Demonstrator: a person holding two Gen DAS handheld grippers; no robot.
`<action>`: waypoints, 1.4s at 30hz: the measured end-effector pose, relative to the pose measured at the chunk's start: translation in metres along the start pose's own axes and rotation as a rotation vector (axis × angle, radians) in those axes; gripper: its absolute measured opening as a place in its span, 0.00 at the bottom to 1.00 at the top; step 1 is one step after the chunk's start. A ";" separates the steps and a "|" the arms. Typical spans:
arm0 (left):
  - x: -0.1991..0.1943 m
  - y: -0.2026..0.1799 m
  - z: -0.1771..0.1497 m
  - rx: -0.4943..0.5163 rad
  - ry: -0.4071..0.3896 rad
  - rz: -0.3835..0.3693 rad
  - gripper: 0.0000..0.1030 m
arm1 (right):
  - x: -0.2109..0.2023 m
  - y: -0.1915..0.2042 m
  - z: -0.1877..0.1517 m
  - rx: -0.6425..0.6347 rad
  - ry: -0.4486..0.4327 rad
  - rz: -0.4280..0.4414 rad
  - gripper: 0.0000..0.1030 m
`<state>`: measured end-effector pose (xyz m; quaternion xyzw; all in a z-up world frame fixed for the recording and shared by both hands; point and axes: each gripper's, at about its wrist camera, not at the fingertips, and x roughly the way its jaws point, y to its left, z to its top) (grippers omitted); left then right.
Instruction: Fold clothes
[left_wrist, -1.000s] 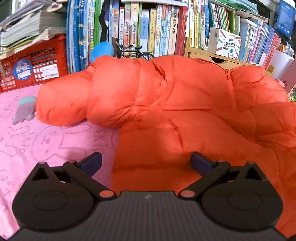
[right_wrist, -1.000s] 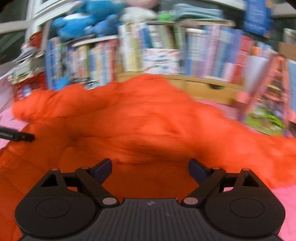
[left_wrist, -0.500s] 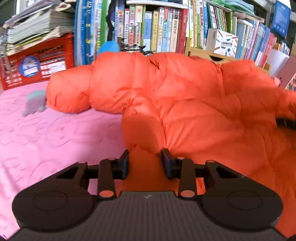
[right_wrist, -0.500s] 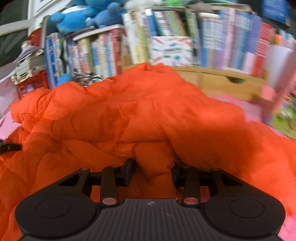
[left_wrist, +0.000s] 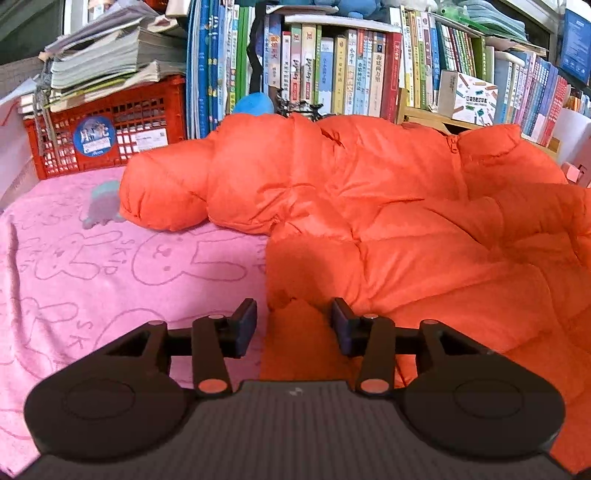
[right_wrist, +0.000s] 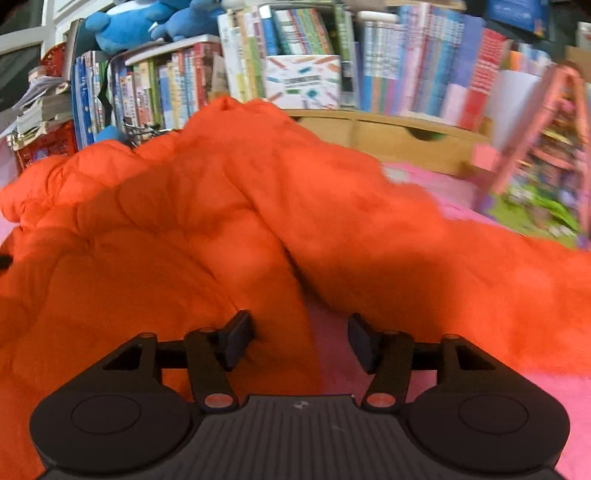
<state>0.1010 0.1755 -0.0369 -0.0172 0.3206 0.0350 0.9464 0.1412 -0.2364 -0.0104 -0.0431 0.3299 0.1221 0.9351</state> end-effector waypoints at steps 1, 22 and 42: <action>-0.002 0.000 0.001 -0.004 -0.008 0.008 0.42 | -0.009 -0.002 -0.007 0.006 -0.004 -0.006 0.59; -0.005 -0.038 -0.006 0.044 -0.019 0.006 0.48 | -0.113 0.084 0.026 -0.207 -0.221 0.193 0.85; 0.043 0.090 0.068 -0.403 -0.177 0.263 0.63 | 0.082 0.171 0.056 -0.138 0.006 0.159 1.00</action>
